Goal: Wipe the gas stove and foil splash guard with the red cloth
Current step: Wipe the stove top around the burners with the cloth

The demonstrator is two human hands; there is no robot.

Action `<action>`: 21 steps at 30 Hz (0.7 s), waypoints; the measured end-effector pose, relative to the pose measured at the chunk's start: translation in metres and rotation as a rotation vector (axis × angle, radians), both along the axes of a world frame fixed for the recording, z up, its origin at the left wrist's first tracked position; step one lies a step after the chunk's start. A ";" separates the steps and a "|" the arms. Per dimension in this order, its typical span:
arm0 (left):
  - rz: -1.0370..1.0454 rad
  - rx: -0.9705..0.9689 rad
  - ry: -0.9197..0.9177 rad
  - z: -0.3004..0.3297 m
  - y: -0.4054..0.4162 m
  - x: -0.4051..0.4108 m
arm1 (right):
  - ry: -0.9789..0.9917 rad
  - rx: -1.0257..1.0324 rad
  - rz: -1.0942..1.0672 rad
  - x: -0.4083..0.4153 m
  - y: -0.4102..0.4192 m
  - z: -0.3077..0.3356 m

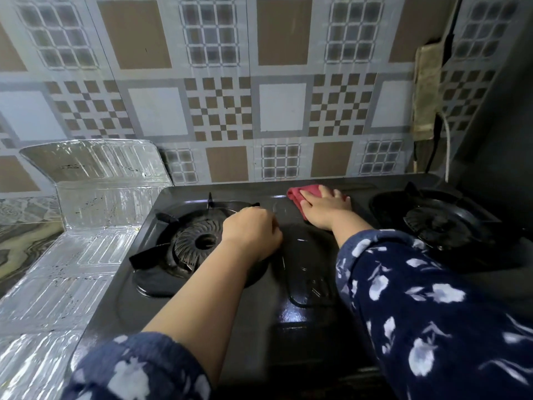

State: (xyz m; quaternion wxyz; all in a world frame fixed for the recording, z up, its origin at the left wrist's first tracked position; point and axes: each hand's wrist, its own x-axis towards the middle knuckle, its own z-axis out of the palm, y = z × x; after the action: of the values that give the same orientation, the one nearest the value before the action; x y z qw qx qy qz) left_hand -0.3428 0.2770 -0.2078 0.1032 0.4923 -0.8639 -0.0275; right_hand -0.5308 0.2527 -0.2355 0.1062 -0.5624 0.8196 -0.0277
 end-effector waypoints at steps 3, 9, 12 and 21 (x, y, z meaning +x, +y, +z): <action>-0.080 0.039 0.082 -0.006 0.003 -0.013 | 0.012 0.001 0.012 0.006 0.038 0.001; -0.156 0.217 0.063 -0.006 -0.004 -0.035 | 0.038 -0.046 0.080 0.012 0.110 -0.006; -0.124 0.253 0.047 -0.005 -0.014 -0.041 | 0.010 -0.056 0.085 0.000 0.123 -0.007; -0.112 0.235 -0.030 -0.014 -0.045 -0.063 | 0.033 -0.001 0.111 -0.029 0.023 0.001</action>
State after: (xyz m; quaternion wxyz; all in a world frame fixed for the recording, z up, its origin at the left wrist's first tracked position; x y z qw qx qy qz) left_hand -0.4054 0.2322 -0.2213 0.0303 0.4522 -0.8824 -0.1268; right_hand -0.5595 0.2761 -0.2350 0.0936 -0.6074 0.7887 -0.0129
